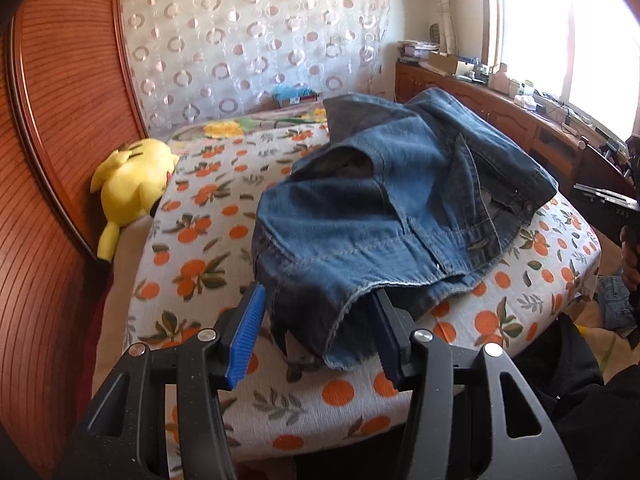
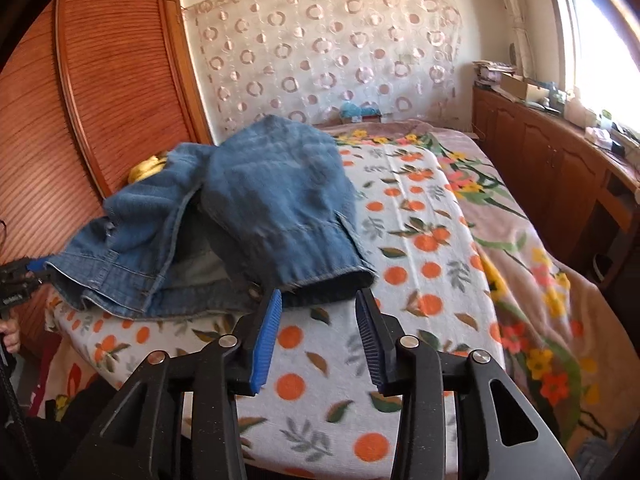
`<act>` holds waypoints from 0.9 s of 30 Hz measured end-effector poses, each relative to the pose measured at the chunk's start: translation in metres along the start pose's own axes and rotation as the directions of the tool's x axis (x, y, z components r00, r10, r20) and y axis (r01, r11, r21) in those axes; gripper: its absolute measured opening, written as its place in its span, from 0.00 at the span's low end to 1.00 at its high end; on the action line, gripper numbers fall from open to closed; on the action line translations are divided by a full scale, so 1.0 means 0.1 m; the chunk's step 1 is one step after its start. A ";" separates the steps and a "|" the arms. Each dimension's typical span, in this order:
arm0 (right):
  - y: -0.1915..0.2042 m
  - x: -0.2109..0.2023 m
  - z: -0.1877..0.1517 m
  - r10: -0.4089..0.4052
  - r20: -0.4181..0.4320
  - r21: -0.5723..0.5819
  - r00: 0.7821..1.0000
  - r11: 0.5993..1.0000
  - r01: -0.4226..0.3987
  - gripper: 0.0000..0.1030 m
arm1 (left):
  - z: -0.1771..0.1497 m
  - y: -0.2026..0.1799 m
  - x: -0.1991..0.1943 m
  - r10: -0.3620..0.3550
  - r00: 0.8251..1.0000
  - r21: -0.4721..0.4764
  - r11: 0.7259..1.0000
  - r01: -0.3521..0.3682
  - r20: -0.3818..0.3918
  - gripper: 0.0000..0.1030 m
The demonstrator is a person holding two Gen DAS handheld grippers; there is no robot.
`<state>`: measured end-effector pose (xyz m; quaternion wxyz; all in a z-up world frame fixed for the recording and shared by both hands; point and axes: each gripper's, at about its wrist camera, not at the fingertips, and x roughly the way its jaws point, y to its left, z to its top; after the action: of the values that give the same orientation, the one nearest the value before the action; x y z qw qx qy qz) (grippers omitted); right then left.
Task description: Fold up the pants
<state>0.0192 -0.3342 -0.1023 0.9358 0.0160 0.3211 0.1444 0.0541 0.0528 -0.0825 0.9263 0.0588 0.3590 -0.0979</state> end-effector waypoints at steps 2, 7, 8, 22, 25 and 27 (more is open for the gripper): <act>-0.05 0.02 -0.03 -0.034 -0.008 -0.011 0.999 0.999 0.034 0.41 | 0.04 0.03 0.00 -0.002 1.000 -0.012 1.000 0.002 0.010 0.36; -0.16 0.14 0.05 -0.059 -0.035 -0.026 0.998 0.998 0.058 0.42 | 0.12 0.12 -0.04 -0.002 0.999 -0.051 0.999 0.004 0.041 0.22; -0.16 0.18 0.07 -0.064 -0.043 -0.038 0.997 0.997 0.063 0.43 | 0.13 0.13 -0.05 -0.003 0.999 -0.054 0.999 0.005 0.046 0.20; -0.14 0.23 0.59 0.000 -0.015 -0.086 1.000 0.996 -0.002 0.05 | 0.79 0.08 -0.33 -0.021 0.986 0.004 1.000 0.021 0.163 0.06; -0.14 -0.04 0.88 -0.008 0.046 -0.127 0.999 0.992 0.014 0.04 | 1.25 -0.05 -0.48 -0.023 0.973 0.056 0.998 0.010 0.229 0.06; -0.12 -0.27 1.09 -0.035 0.103 -0.158 0.994 0.986 0.051 0.04 | 1.58 -0.13 -0.58 -0.033 0.962 0.081 0.997 0.011 0.272 0.05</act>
<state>0.0682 -0.3467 -0.0013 0.9519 -0.0590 0.2614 0.1485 0.1126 0.0197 0.0720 0.9627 0.0774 0.2245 -0.1294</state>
